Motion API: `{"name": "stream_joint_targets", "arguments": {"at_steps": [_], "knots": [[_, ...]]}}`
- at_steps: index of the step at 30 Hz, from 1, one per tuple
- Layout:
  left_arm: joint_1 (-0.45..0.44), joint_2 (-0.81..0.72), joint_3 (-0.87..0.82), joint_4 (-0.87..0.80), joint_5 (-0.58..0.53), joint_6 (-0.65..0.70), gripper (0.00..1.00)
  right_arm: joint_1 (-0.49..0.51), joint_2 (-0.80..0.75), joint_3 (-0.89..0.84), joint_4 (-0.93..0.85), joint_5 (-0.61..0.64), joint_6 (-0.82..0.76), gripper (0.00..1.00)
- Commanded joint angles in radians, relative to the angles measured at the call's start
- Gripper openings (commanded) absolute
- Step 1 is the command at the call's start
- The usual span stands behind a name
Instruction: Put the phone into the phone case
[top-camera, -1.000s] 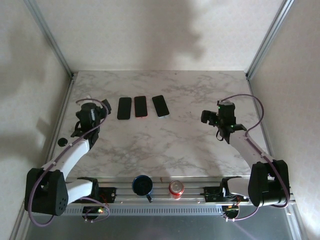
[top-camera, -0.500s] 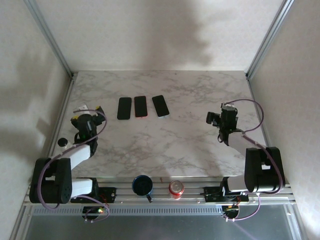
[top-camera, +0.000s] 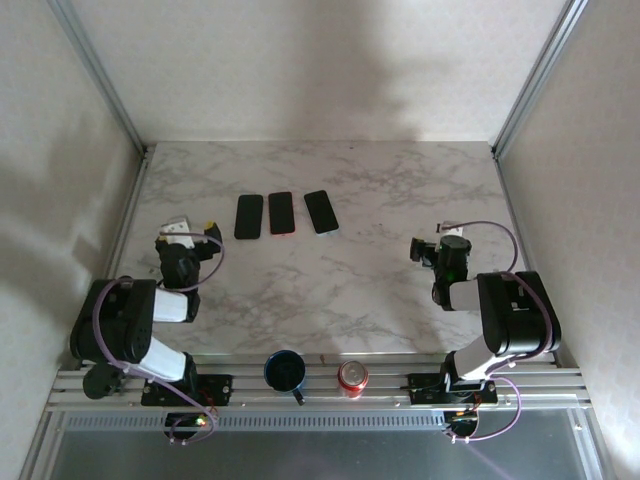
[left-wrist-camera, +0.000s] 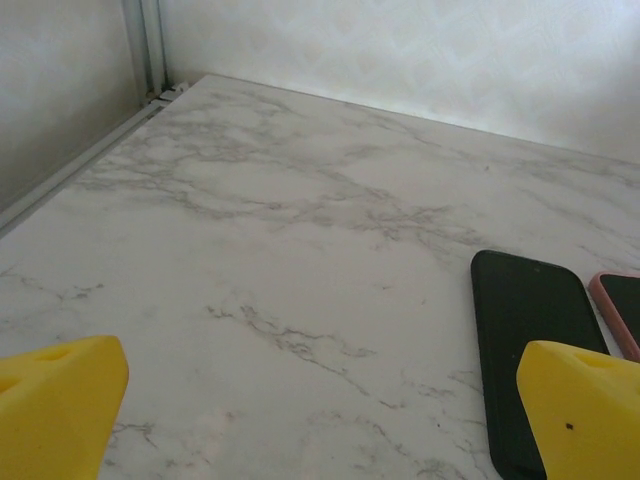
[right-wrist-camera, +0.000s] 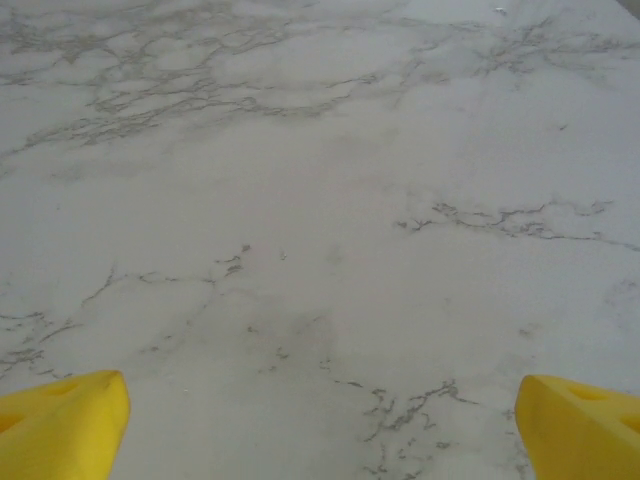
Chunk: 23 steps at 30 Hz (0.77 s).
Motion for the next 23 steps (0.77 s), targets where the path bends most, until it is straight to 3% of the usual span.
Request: {"name": "stream_joint_targets", "arguments": {"at_steps": [1,23], "knots": [[0.008,0.018,-0.023,0.131,-0.002,0.005,1.0,-0.007,-0.004,0.02,0.094,-0.009,-0.018,0.99],[0.01,0.022,-0.031,0.145,-0.003,0.004,1.0,-0.003,-0.003,0.024,0.093,-0.01,-0.025,0.99]]}}
